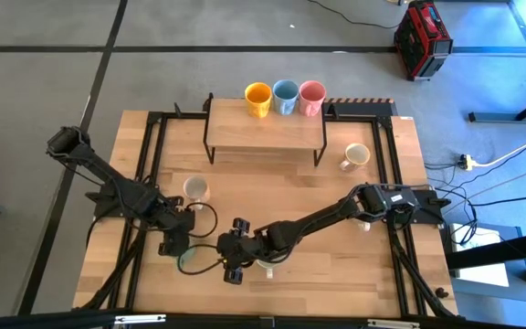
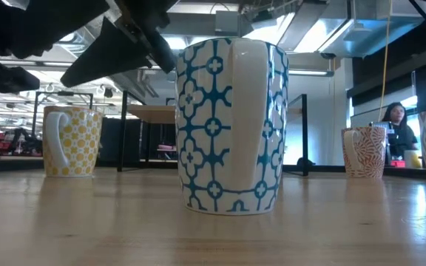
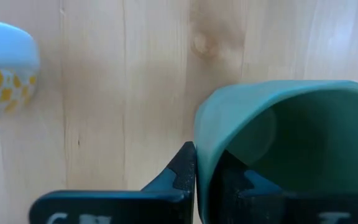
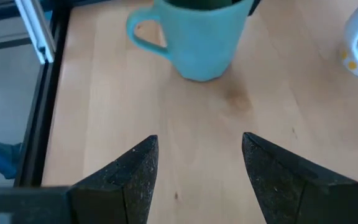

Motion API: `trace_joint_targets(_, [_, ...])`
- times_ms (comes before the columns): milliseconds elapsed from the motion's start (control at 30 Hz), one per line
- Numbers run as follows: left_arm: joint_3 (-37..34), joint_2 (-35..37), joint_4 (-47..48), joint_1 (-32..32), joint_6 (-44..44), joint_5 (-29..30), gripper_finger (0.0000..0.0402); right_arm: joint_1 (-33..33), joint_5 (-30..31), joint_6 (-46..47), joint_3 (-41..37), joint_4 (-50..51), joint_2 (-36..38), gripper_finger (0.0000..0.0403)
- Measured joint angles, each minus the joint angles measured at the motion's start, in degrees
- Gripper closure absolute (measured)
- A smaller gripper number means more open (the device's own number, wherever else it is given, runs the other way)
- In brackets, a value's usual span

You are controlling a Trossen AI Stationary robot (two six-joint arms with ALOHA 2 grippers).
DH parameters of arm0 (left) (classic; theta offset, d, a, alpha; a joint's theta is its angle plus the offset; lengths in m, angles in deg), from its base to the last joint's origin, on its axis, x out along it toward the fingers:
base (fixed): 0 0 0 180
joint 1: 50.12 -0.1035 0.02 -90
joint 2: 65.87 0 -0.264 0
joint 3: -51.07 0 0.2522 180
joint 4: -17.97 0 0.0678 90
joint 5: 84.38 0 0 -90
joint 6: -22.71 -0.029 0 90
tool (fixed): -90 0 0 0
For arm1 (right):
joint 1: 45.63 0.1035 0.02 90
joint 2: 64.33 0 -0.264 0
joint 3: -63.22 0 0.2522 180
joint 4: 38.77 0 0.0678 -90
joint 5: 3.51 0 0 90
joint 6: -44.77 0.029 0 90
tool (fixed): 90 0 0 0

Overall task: Place coffee mugs
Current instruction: Put the green mug on the shelf

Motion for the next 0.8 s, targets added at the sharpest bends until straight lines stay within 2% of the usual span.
trace_joint_targets(567, [0.0,0.0,-3.0,-7.5,2.9,4.1,0.0384,3.3,3.4,0.4,0.0,1.3,0.1,0.0183])
trace_joint_targets(700, [0.0,0.0,-5.3,-8.9,3.6,4.1,0.0384,3.5,9.3,0.6,0.0,1.1,0.1,0.0183])
trace_joint_targets(800, [0.0,0.0,-5.5,-9.5,4.5,4.1,0.0384,3.4,11.5,0.9,0.0,0.2,0.1,0.0183])
